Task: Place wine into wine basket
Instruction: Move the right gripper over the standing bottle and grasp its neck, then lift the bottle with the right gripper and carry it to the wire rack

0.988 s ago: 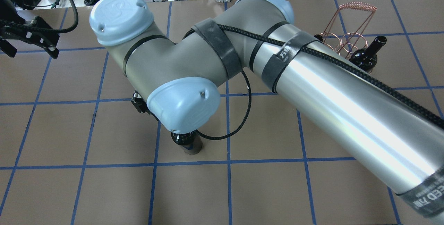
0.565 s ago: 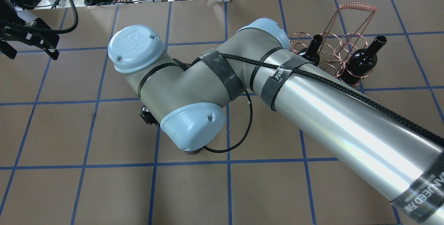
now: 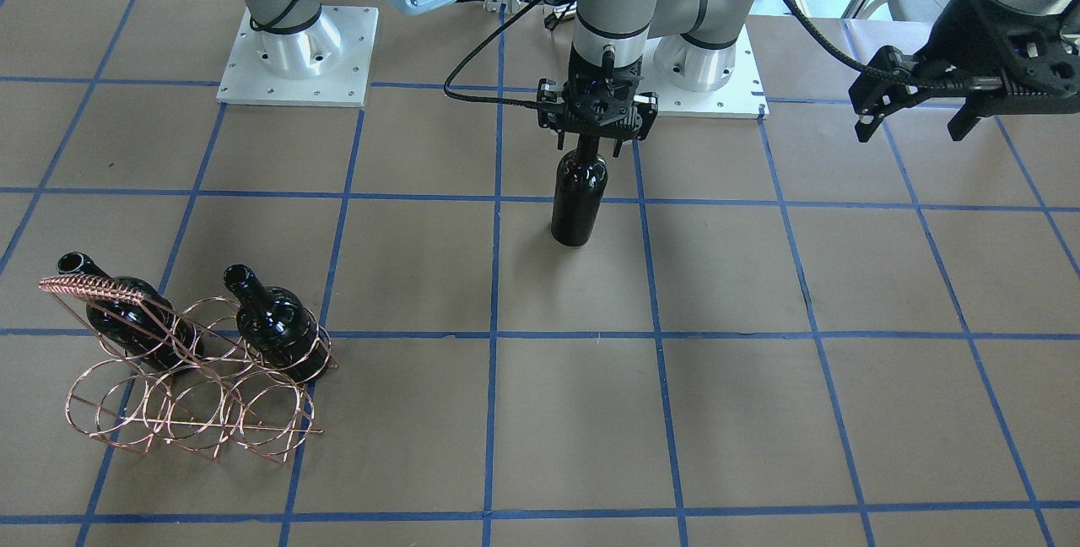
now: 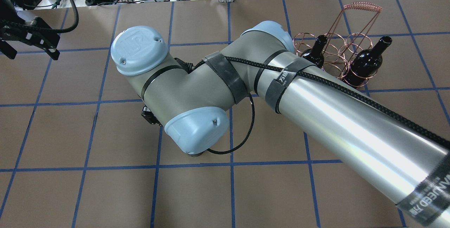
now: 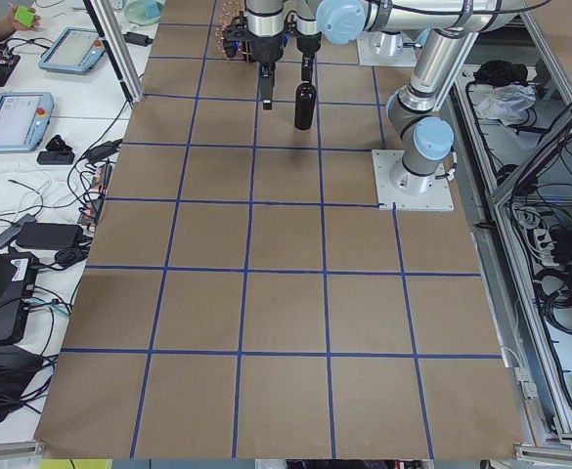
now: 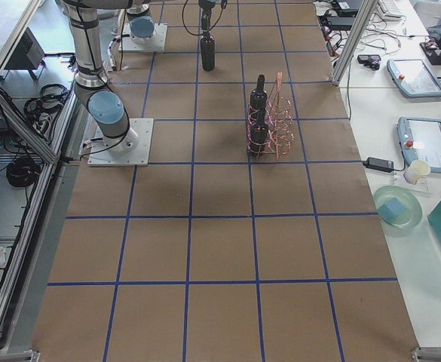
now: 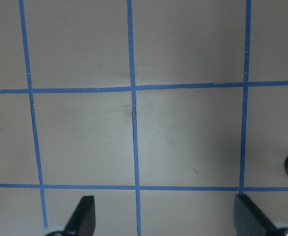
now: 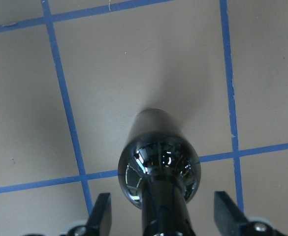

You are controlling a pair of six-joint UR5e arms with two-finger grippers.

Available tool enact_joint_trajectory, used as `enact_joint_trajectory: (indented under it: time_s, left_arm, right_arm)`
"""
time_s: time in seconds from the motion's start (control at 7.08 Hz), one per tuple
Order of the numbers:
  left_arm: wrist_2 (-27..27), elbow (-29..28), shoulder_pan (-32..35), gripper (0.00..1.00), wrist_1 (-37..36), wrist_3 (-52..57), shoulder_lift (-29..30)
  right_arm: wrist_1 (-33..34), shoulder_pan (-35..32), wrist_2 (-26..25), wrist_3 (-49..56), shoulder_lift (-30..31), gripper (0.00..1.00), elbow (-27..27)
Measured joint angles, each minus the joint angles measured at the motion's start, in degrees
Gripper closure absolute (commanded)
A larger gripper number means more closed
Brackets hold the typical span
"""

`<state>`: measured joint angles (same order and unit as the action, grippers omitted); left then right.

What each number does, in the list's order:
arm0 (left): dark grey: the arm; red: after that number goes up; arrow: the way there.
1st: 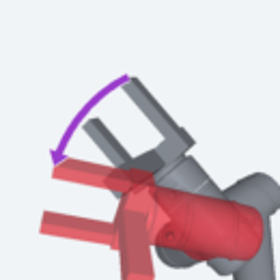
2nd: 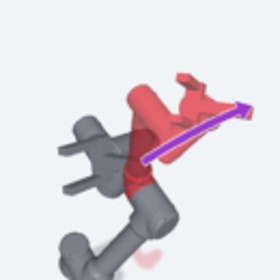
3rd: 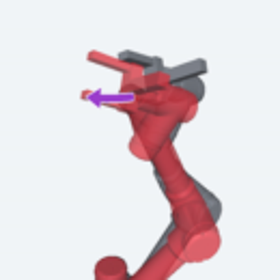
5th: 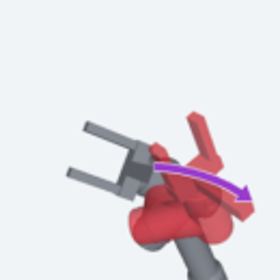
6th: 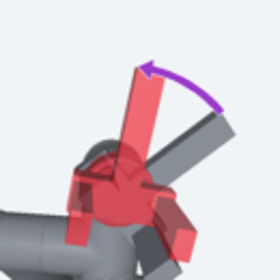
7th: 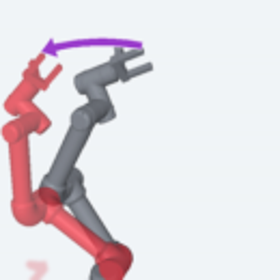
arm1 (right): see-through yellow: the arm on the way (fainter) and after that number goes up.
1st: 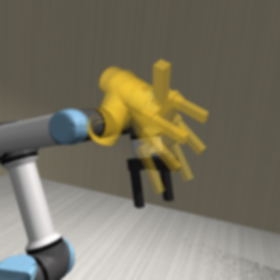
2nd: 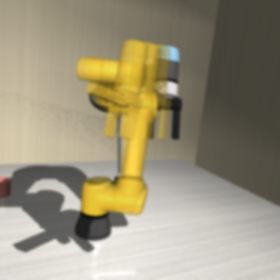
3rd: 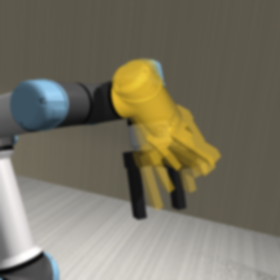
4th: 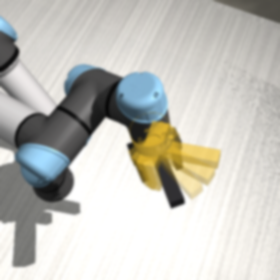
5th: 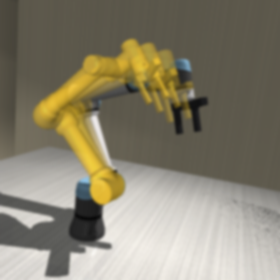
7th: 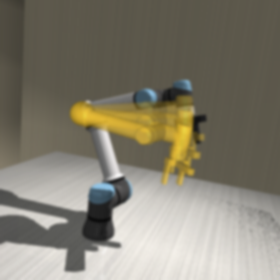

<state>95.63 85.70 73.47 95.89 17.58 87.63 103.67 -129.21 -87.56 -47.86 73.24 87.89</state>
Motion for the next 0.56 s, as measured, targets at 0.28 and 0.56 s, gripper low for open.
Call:
enact_joint_trajectory:
  time_s: [0.28,0.56]
  left_arm:
    - [0.0,0.0,0.0,0.00,0.3,0.0,0.0]
    - [0.0,0.0,0.0,0.00,0.7,0.0,0.0]
  right_arm:
    - [-0.1,0.2,-0.2,0.6,0.0,0.90,0.0]
    - [-0.3,1.3,0.0,1.0,0.7,0.90,-0.5]
